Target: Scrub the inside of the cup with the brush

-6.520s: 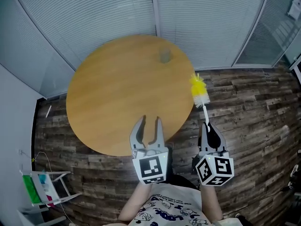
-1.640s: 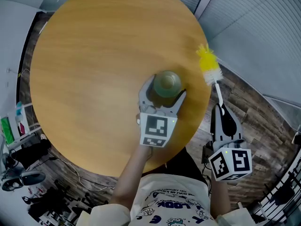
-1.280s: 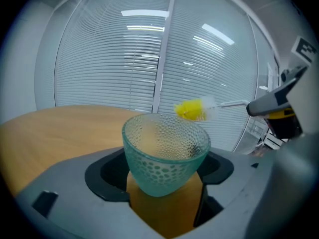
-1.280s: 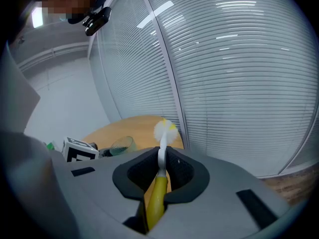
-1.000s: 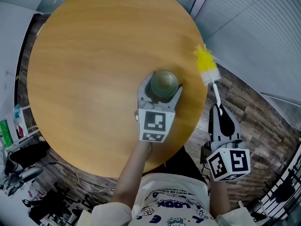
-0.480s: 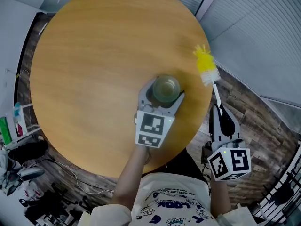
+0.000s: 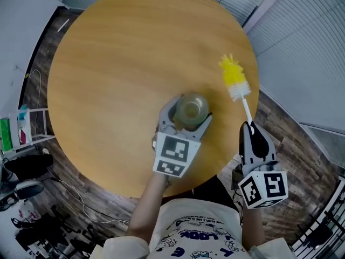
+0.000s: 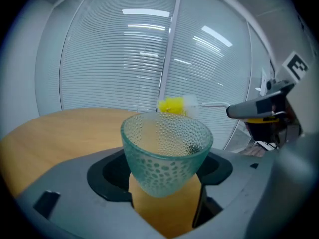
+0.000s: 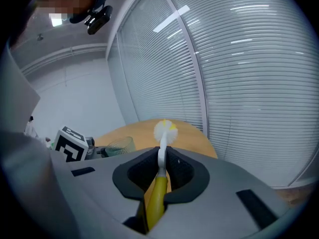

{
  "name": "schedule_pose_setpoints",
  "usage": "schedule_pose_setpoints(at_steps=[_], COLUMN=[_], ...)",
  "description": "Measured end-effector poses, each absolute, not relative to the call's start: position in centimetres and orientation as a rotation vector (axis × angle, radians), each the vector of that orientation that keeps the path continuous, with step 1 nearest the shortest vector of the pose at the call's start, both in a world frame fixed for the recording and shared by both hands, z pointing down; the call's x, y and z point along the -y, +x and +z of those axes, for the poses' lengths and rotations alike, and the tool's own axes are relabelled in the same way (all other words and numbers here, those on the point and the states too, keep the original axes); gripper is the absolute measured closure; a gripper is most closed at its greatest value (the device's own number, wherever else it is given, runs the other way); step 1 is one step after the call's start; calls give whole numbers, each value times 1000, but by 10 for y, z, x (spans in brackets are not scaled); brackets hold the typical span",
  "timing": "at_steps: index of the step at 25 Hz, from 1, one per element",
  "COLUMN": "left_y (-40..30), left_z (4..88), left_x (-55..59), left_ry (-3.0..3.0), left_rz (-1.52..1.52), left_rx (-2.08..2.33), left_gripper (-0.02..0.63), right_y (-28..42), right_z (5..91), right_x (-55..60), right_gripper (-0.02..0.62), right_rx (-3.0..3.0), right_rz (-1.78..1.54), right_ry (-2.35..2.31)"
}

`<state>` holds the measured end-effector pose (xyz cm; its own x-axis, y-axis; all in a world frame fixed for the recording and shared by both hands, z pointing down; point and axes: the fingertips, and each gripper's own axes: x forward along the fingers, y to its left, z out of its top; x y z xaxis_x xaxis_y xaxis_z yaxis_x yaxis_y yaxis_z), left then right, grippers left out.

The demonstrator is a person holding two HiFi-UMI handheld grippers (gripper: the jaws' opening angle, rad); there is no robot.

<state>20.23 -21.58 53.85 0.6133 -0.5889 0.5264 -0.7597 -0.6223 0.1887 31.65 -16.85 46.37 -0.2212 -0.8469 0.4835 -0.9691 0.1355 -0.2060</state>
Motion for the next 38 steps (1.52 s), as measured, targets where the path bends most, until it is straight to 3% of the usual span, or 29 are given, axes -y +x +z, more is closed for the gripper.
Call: schedule_pose_setpoints(at_steps=[13, 38], left_y=[109, -14], left_z=[482, 444], left_x=[178, 148], left_ry=[2468, 2508], left_rz=[624, 1116], left_rx=[1158, 1395], left_gripper=[224, 224], right_y=[227, 117], right_z=[415, 326], right_x=[141, 81], right_gripper=[549, 549], right_rx=[2340, 2629], right_rz=[615, 244], right_ry=[1636, 943])
